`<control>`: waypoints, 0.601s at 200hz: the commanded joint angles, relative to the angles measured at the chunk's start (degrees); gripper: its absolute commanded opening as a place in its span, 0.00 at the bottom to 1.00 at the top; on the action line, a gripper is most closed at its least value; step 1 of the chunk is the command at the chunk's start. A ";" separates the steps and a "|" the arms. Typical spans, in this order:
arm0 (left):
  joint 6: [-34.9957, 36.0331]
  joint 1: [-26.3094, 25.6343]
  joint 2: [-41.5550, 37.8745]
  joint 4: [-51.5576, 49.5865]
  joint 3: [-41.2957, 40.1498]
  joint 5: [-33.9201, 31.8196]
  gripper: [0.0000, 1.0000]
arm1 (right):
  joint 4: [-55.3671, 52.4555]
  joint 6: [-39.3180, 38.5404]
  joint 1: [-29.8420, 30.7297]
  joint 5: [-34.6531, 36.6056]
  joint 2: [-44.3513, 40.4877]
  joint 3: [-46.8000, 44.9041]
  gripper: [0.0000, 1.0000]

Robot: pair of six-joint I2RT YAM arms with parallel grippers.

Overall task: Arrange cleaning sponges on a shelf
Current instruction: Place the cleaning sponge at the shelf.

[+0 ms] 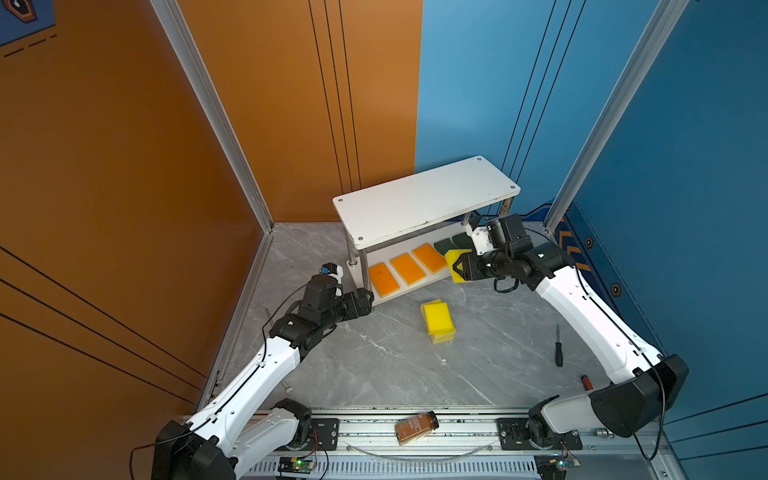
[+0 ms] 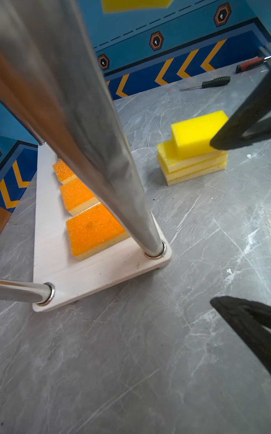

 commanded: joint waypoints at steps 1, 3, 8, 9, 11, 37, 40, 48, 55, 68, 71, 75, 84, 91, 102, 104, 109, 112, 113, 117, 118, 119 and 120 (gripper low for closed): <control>0.95 0.71 0.45 -0.92 1.45 2.28 0.98 | -5.55 -4.30 -2.08 -2.15 1.78 5.53 0.56; 0.85 0.77 0.45 -0.77 1.43 2.39 0.98 | -5.66 -4.35 -2.34 -2.11 1.96 6.09 0.56; 0.69 0.72 0.45 -0.45 1.25 2.69 0.98 | -5.95 -4.65 -2.93 -2.15 2.32 7.14 0.57; 0.62 0.73 0.45 -0.40 1.12 2.72 0.98 | -6.01 -4.70 -3.06 -2.14 2.36 7.35 0.57; 0.55 0.73 0.41 -0.31 1.04 2.85 0.98 | -6.13 -4.78 -3.26 -2.19 2.51 7.73 0.57; -0.46 0.71 0.37 1.20 0.05 4.02 0.98 | -6.91 -6.17 -6.23 -2.39 4.12 12.45 0.57; -0.60 0.73 0.36 1.32 -0.21 4.08 0.98 | -7.02 -6.28 -6.59 -2.39 4.36 13.36 0.57; -1.03 0.74 0.28 1.73 -0.48 4.26 0.98 | -7.45 -6.62 -7.45 -2.37 4.88 15.77 0.57; -1.29 0.73 0.15 2.05 -0.84 4.49 0.98 | -7.78 -7.03 -8.11 -2.29 5.44 17.30 0.57; -1.78 0.73 -0.03 2.87 -1.48 5.10 0.98 | -8.02 -7.67 -9.50 -1.63 6.40 20.05 0.57; -1.81 0.74 -0.05 3.09 -1.62 5.24 0.98 | -8.01 -7.65 -9.81 -1.50 6.56 20.62 0.57; -1.91 0.73 0.00 3.30 -1.69 5.41 0.98 | -8.05 -7.92 -10.32 -1.57 6.91 21.48 0.57; -2.07 0.77 0.18 3.65 -1.70 5.94 0.98 | -8.01 -8.40 -11.48 -1.60 7.81 23.42 0.57; -2.22 0.73 0.40 3.74 -1.82 6.29 0.98 | -8.01 -8.65 -12.30 -1.66 8.56 25.01 0.57; -2.17 0.74 0.69 3.78 -1.68 6.92 0.98 | -8.01 -9.37 -13.47 -2.11 9.75 27.61 0.57; -2.26 0.73 0.75 3.77 -1.66 7.02 0.98 | -8.01 -9.51 -13.58 -2.12 9.96 28.06 0.57; -2.28 0.73 0.80 3.77 -1.65 7.18 0.98 | -8.01 -9.93 -13.90 -1.97 10.56 29.20 0.57; -2.31 0.64 0.85 3.84 -1.63 7.32 0.98 | -8.00 -10.22 -14.02 -1.78 10.89 29.93 0.57; -2.33 0.64 0.87 3.80 -1.64 7.32 0.98 | -8.00 -10.25 -14.09 -1.69 11.00 30.17 0.57; -2.41 0.63 0.88 3.78 -1.66 7.38 0.98 | -8.01 -10.83 -14.24 -1.60 11.39 31.12 0.57; -2.38 0.64 0.84 3.78 -1.66 7.39 0.98 | -8.01 -10.95 -14.29 -1.56 11.51 31.38 0.57; -2.36 0.64 0.86 3.77 -1.57 7.40 0.98 | -8.01 -11.10 -14.28 -1.44 11.66 31.60 0.57; -2.35 0.64 0.88 3.77 -1.61 7.45 0.98 | -8.01 -11.22 -14.31 -1.43 11.78 31.84 0.57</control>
